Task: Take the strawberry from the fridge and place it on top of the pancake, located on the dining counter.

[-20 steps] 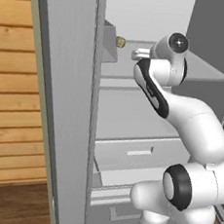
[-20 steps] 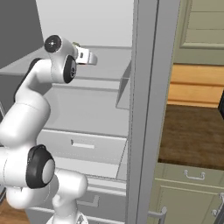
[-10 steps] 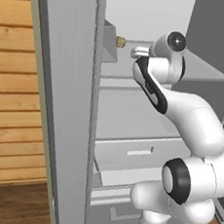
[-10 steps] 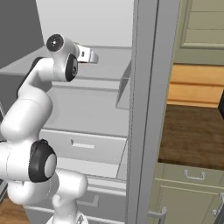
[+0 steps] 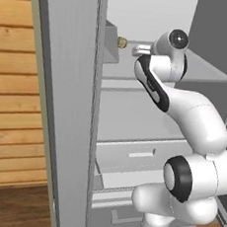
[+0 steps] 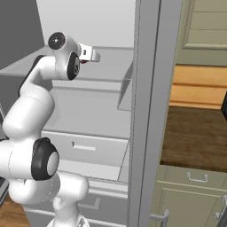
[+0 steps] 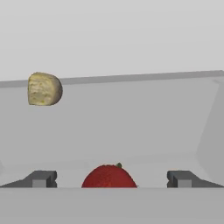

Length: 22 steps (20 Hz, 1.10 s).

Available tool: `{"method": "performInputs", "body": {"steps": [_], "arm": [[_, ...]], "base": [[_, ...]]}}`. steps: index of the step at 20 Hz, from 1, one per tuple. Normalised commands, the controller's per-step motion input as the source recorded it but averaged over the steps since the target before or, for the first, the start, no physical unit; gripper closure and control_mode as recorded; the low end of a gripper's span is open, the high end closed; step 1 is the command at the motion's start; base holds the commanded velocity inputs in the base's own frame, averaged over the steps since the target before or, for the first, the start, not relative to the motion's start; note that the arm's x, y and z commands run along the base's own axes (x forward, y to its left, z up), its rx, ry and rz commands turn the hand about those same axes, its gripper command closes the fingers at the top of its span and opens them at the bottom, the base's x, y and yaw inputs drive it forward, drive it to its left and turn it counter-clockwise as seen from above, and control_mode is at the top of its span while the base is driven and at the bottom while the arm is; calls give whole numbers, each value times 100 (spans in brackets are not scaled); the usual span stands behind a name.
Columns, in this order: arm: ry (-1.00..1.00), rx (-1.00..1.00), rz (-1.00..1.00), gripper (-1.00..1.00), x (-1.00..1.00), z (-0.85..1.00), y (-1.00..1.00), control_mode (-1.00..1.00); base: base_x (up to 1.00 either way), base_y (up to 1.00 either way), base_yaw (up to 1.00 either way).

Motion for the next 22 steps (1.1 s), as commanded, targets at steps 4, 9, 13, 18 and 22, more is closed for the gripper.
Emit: {"method": "performInputs", "body": {"steps": [4,9,13,18,22], "arm": [[1,1,0,-100,0,-10,0,-100],[0,0,0,-100,0,0,0,-100],[0,0,0,100,0,0,0,-100],[0,0,0,100,0,0,0,-100],[0,0,0,100,0,0,0,-100]], "base": [[0,0,0],[0,0,0],[0,0,0],[0,0,0],[0,0,0]]}}
